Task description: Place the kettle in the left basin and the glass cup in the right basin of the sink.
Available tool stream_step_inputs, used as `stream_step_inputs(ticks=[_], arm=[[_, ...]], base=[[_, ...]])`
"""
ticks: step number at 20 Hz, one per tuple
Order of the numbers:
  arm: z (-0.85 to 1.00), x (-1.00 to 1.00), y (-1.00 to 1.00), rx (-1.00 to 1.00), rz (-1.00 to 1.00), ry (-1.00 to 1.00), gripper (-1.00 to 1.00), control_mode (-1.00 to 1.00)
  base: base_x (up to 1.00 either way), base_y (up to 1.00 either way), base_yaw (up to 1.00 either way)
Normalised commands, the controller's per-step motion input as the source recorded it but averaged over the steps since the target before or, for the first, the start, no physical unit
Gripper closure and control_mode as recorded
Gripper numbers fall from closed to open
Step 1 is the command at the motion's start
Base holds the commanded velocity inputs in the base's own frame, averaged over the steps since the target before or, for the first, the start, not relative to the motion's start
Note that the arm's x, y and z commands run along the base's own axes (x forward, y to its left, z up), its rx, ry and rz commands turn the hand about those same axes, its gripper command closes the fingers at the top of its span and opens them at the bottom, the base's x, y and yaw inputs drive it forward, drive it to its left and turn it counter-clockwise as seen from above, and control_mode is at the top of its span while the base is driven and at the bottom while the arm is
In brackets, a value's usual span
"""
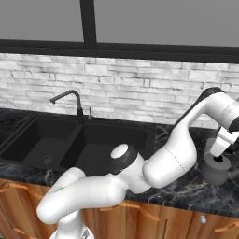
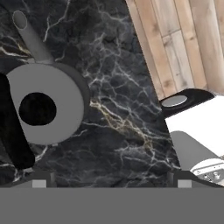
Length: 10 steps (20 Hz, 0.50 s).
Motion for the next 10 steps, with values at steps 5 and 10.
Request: stream_step_inputs(ticks=[5,10], arm=[[-0.11,0.17,-0.05,0.0,-0.03,-0.03,-1.0,-1.0],[-0.06,0.15,-0.08,0.0,-0.03,-0.04,-1.0,-1.0]], base=[[0.0,0.0,0.0],[0.0,0.0,0.0]])
